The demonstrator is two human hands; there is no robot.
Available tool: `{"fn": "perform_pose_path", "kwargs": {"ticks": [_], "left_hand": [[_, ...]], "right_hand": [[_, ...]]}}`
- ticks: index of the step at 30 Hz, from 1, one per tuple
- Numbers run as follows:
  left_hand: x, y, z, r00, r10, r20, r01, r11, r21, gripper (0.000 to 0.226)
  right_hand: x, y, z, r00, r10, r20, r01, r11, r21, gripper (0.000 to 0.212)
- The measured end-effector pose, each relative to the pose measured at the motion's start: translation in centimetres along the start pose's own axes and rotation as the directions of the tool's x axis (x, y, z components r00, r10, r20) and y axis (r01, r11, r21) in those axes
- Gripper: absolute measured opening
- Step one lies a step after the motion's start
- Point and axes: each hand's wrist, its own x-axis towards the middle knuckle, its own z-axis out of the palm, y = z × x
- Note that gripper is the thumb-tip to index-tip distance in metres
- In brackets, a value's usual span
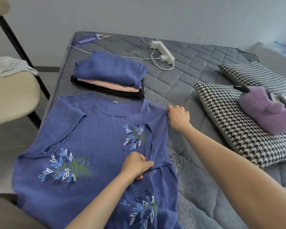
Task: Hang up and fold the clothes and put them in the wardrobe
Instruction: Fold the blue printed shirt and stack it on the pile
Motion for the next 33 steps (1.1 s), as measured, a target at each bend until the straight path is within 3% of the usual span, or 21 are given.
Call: {"fn": "perform_pose_path", "kwargs": {"ticks": [4, 7, 10, 12, 16, 21, 26, 30, 33], "left_hand": [[-0.4, 0.9, -1.1, 0.986, 0.096, -0.138, -0.074, 0.985, 0.158, 0.037], [0.1, 2.0, -2.1, 0.96, 0.173, -0.218, -0.177, 0.984, 0.0, 0.029], [1.1, 3.3, -2.6, 0.957, 0.191, -0.219, -0.227, 0.962, -0.151, 0.017], [1.7, 4.2, -2.6, 0.973, 0.148, -0.175, -0.191, 0.946, -0.262, 0.02], [2.3, 5.5, -2.4, 0.997, 0.05, -0.063, -0.072, 0.901, -0.428, 0.01], [3.7, 7.1, -2.2, 1.0, -0.018, 0.018, 0.025, 0.835, -0.549, 0.02], [5.7, 8.4, -1.5, 0.988, -0.067, -0.137, -0.02, 0.833, -0.553, 0.03], [6.6, 8.1, -2.3, 0.971, 0.003, -0.238, -0.113, 0.886, -0.449, 0.035], [7.4, 7.7, -3.5, 0.971, -0.01, -0.239, -0.112, 0.864, -0.491, 0.028]], "right_hand": [[-1.1, -0.3, 0.1, 0.996, 0.082, -0.04, -0.067, 0.954, 0.292, 0.022], [-2.5, 0.0, -0.4, 0.996, 0.079, -0.049, -0.045, 0.868, 0.495, 0.017], [-5.0, 0.7, -1.2, 0.992, -0.052, 0.118, -0.035, 0.774, 0.632, 0.011], [-7.2, 1.1, -1.8, 0.942, -0.199, 0.271, -0.036, 0.742, 0.67, 0.017], [-11.2, 1.7, -1.9, 0.822, -0.422, 0.384, 0.115, 0.782, 0.613, 0.034], [-14.6, 0.7, -0.3, 0.873, -0.438, 0.213, 0.289, 0.818, 0.498, 0.029], [-15.2, 0.5, 0.2, 0.877, -0.466, 0.117, 0.375, 0.816, 0.44, 0.018], [-15.2, 1.0, 0.2, 0.85, -0.507, 0.141, 0.419, 0.815, 0.4, 0.014], [-15.0, 1.2, 0.1, 0.841, -0.515, 0.165, 0.418, 0.813, 0.405, 0.015]]}}
